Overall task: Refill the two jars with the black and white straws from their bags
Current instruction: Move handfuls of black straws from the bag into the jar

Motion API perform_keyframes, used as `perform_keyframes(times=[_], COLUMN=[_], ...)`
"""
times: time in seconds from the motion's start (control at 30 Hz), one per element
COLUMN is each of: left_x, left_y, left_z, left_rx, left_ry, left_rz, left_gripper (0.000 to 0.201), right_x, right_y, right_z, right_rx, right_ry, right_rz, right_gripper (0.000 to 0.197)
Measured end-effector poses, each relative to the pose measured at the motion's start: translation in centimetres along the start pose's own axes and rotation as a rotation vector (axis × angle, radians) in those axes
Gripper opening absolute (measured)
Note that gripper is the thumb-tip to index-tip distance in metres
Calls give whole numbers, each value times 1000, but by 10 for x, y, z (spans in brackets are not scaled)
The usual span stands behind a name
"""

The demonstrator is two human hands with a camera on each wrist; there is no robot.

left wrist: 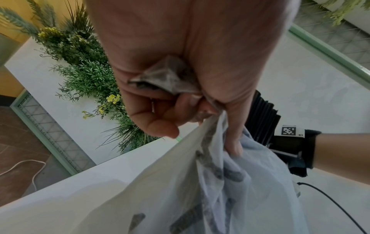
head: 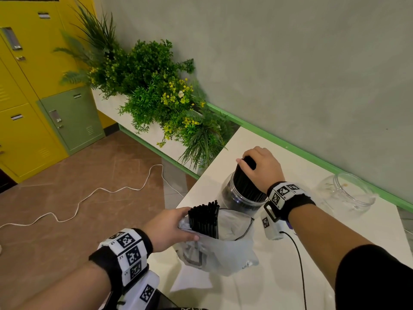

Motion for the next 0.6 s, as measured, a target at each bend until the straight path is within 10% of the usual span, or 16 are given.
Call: perform_keyframes(times=[0.13,0.27,0.4,0.6], left_x=[-1,-2,0,6], left_y=[-1,-2,0,9], left_z=[-1,-1,-1,0], left_rx=[-1,40,32,-9], left_ry=[13,27,56,99], left_rz=[-22,-51,-106,-102], left_gripper=[57,45,37,35], right_x=[-7,-34,-66,-86], right_y=[-10,-48,-45,-9], right_z=[0,-35,-97,-131], right_rx=[-71,-5,-260,-443], right_ry=[-35,-3,67,185], right_rz=[-103,321,732,710], right_gripper=[49,56,66,89])
Point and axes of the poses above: each hand's wrist, its own z-axis towards the middle knuckle, its own y-axis out of the palm, x = y × z, the point moved 1 cm from there along z, towards the middle knuckle, and after that the axes turned 10 degrees about -z, right-handed, at the moved point
